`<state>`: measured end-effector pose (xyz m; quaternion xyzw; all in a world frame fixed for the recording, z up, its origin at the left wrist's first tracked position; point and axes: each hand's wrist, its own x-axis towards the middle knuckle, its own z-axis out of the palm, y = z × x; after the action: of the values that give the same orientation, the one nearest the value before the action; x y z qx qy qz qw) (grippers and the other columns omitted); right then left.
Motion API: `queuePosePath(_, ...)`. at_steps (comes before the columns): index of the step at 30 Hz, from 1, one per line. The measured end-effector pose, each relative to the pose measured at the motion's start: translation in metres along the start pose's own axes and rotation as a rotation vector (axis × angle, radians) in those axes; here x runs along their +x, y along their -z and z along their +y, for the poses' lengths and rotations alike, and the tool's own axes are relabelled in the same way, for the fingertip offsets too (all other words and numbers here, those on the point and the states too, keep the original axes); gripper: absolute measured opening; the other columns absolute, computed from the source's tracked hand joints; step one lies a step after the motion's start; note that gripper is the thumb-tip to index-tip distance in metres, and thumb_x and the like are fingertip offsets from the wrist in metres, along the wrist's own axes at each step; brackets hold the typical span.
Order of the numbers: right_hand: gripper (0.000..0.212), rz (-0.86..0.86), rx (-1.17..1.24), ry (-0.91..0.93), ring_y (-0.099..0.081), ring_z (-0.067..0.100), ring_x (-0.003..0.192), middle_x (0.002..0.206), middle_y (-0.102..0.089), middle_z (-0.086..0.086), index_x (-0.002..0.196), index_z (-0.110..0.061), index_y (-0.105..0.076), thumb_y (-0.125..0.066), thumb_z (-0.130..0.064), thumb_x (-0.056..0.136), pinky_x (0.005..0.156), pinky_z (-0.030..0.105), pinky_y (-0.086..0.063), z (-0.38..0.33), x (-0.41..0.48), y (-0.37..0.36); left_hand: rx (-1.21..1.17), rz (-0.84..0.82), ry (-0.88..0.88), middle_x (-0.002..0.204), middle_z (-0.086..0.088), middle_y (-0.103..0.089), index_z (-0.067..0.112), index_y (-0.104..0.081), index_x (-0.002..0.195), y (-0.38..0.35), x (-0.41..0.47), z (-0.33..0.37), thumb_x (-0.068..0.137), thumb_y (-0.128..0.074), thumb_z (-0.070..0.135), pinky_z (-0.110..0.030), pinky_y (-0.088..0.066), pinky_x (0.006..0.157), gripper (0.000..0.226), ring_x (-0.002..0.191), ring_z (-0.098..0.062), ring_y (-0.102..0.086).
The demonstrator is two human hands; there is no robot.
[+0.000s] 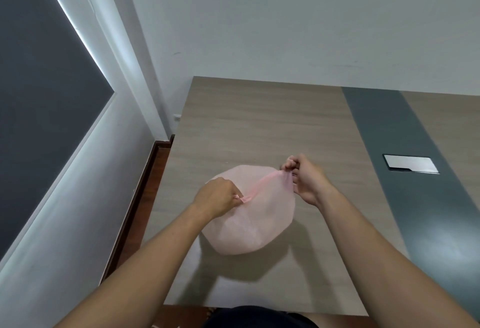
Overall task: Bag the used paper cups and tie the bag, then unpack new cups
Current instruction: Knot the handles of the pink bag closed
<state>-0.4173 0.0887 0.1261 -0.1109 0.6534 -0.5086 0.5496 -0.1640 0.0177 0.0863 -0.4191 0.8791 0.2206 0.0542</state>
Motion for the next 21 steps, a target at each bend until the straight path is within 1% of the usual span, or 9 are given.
queuePosePath(3,0.032,-0.066,-0.049,0.0,-0.047,0.013,0.06,0.075,-0.07,-0.002,0.066,-0.026,-0.061,-0.049,-0.022,0.096,0.055,0.029,-0.03,0.003,-0.009,-0.02,0.089,-0.037,0.016,0.117,-0.003,-0.085,0.033,-0.088,0.119,-0.001,0.004,0.013,0.103,-0.071,0.044,-0.037,-0.059,0.086,0.026,0.111,-0.03,-0.075)
queuePosePath(5,0.029,-0.089,-0.069,0.009,-0.055,0.011,0.056,0.077,-0.07,0.0,0.074,-0.023,-0.064,-0.048,-0.019,0.098,0.051,0.026,-0.035,0.004,-0.017,-0.033,0.151,-0.061,0.018,0.121,-0.006,-0.082,0.03,-0.087,0.12,-0.004,0.006,0.021,0.102,-0.069,0.035,-0.035,-0.055,0.082,0.026,0.11,-0.031,-0.074)
queuePosePath(9,0.032,-0.134,-0.124,0.024,-0.06,0.013,0.063,0.079,-0.07,0.0,0.073,-0.02,-0.069,-0.049,-0.018,0.098,0.06,0.03,-0.039,0.008,-0.023,-0.047,0.179,-0.108,0.028,0.109,-0.011,-0.079,0.018,-0.074,0.089,-0.006,0.005,0.027,0.104,-0.064,0.031,-0.036,-0.043,0.072,0.022,0.089,-0.03,-0.062)
queuePosePath(12,0.03,-0.112,-0.092,0.037,-0.053,0.013,0.061,0.082,-0.068,0.001,0.073,-0.02,-0.068,-0.05,-0.019,0.098,0.057,0.03,-0.035,0.006,-0.025,-0.045,-0.001,-0.203,0.031,0.09,-0.009,-0.072,0.014,-0.066,0.082,0.005,0.001,0.02,0.106,-0.06,0.038,-0.036,-0.04,0.068,0.034,0.084,-0.027,-0.057)
queuePosePath(14,0.028,-0.1,-0.036,0.042,-0.056,0.015,0.061,0.085,-0.065,0.004,0.075,-0.019,-0.066,-0.05,-0.018,0.098,0.053,0.028,-0.04,0.004,-0.026,-0.043,-0.191,-0.21,0.056,0.083,-0.004,-0.067,0.012,-0.061,0.079,0.015,-0.005,0.017,0.103,-0.055,0.045,-0.037,-0.04,0.066,0.041,0.08,-0.027,-0.057)
queuePosePath(16,0.028,-0.09,0.0,0.063,-0.064,0.025,0.072,0.087,-0.065,0.006,0.074,-0.017,-0.065,-0.051,-0.017,0.098,0.058,0.028,-0.048,0.003,-0.028,-0.042,-0.388,-0.125,0.103,0.09,0.0,-0.069,0.015,-0.064,0.091,0.024,-0.011,0.019,0.1,-0.049,0.052,-0.039,-0.044,0.071,0.041,0.084,-0.025,-0.063)
queuePosePath(18,0.032,-0.064,-0.017,0.114,-0.063,0.027,0.086,0.085,-0.069,0.004,0.069,-0.02,-0.068,-0.052,-0.02,0.097,0.07,0.035,-0.047,0.004,-0.027,-0.044,-0.56,0.019,0.13,0.091,0.002,-0.066,0.024,-0.058,0.113,0.029,-0.015,0.025,0.095,-0.045,0.06,-0.04,-0.045,0.071,0.042,0.082,-0.021,-0.062)
queuePosePath(19,0.036,-0.05,-0.019,0.135,-0.062,0.025,0.088,0.084,-0.071,0.002,0.065,-0.022,-0.069,-0.053,-0.021,0.098,0.074,0.039,-0.045,0.004,-0.027,-0.047,-0.606,0.078,0.121,0.091,0.002,-0.066,0.027,-0.052,0.123,0.031,-0.018,0.029,0.094,-0.045,0.067,-0.04,-0.046,0.071,0.05,0.08,-0.02,-0.062)
queuePosePath(21,0.038,-0.034,-0.013,0.156,-0.063,0.022,0.086,0.083,-0.073,0.0,0.065,-0.022,-0.072,-0.054,-0.022,0.099,0.074,0.041,-0.045,0.002,-0.029,-0.054,-0.628,0.104,0.083,0.105,0.002,-0.071,0.035,-0.04,0.148,0.031,-0.018,0.034,0.088,-0.056,0.089,-0.04,-0.053,0.079,0.082,0.095,-0.019,-0.071)
